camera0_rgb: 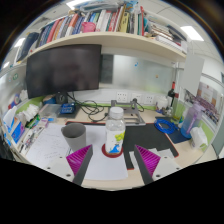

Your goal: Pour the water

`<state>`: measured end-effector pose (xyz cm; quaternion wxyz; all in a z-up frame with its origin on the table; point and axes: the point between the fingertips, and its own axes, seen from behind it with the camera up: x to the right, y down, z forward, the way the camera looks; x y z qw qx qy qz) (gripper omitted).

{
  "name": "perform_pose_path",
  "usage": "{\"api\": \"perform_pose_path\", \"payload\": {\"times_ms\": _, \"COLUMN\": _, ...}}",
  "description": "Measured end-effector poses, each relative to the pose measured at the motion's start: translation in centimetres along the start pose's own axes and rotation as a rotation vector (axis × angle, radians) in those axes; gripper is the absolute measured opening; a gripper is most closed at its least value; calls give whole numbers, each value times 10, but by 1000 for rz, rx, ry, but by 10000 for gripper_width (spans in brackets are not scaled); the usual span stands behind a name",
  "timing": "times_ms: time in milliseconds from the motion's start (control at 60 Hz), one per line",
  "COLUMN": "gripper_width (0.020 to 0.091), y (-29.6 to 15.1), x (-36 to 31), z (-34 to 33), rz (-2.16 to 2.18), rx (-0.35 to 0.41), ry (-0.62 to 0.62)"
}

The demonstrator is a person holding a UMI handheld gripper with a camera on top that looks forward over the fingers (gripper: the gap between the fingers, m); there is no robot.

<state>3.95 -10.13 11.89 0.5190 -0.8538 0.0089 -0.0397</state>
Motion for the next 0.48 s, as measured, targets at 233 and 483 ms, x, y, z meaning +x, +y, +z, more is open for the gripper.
{"api": "perform_pose_path", "payload": {"times_ms": 233, "gripper_width": 852, "y": -38, "x": 2, "z": -39, "rz": -4, "rx": 75, "ry": 43}}
{"api": "perform_pose_path", "payload": {"times_ms": 483, "gripper_width": 852, "y": -53, "x": 8, "z": -42, "rz": 46, "rx": 118, "ry": 71}}
